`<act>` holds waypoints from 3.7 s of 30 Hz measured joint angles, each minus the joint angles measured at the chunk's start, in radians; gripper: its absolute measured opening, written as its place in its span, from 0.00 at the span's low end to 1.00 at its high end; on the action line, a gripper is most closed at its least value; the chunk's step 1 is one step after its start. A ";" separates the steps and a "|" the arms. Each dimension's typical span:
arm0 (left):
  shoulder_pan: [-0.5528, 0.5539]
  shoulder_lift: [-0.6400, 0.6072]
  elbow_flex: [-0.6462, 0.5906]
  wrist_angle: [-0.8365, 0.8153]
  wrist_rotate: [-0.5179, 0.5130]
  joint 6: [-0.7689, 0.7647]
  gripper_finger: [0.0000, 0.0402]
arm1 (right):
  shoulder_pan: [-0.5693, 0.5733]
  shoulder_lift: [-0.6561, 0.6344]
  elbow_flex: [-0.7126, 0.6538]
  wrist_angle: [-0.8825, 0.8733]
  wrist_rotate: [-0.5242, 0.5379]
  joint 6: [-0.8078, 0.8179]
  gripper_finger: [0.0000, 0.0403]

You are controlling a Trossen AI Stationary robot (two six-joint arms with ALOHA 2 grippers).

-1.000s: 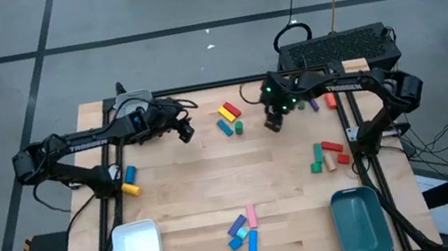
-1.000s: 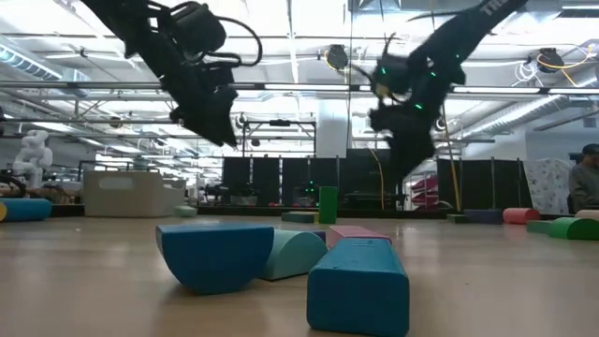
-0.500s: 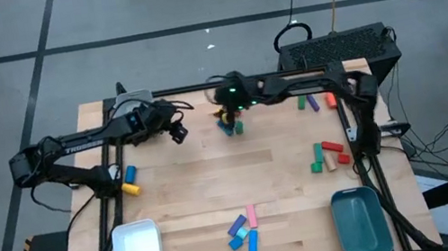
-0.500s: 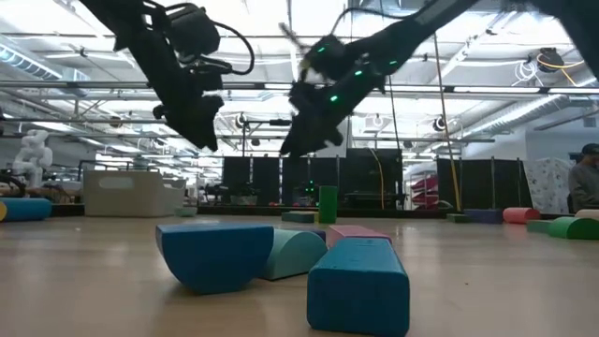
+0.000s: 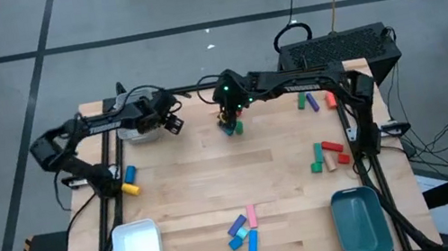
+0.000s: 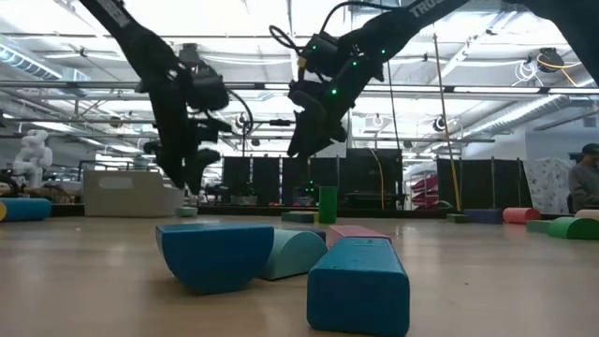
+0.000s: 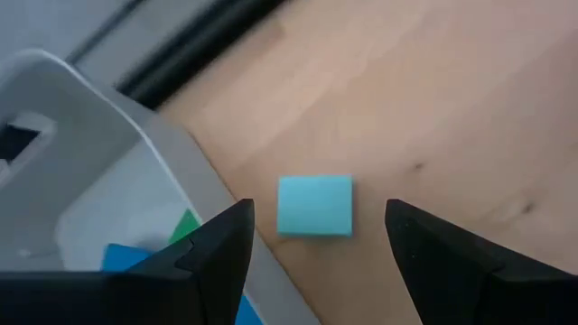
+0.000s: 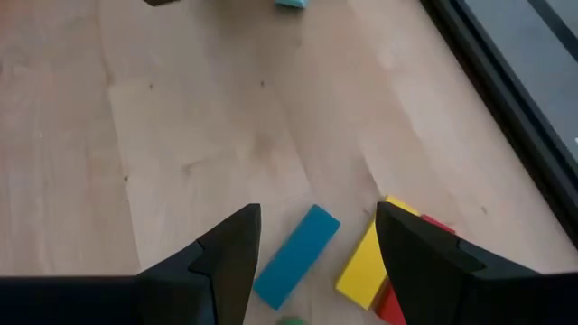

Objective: Sort blocks by size
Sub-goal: Put the light blue half-circle block into the gray bin, then put the green half-circle block into the gray bin

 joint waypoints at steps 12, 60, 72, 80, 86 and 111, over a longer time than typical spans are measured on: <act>0.034 0.177 0.079 -0.045 0.027 0.117 0.62 | 0.004 -0.018 0.000 -0.032 0.000 -0.025 0.52; 0.131 -0.119 0.272 -0.467 0.022 0.031 0.41 | 0.124 -0.396 -0.622 0.170 0.101 0.196 0.52; 0.208 -0.124 0.272 -0.572 -0.096 -0.047 0.41 | 0.146 -0.635 -0.748 -0.077 0.142 0.372 0.52; 0.237 -0.120 0.272 -0.591 -0.097 -0.067 0.41 | 0.212 -0.646 -0.748 -0.080 0.142 0.424 0.52; 0.237 -0.120 0.272 -0.588 -0.042 -0.066 0.58 | 0.252 -0.645 -0.748 -0.153 0.138 0.419 0.52; -0.132 -0.121 0.272 -0.334 0.097 -0.012 0.67 | 0.518 -0.645 -0.748 -0.540 0.037 0.525 0.52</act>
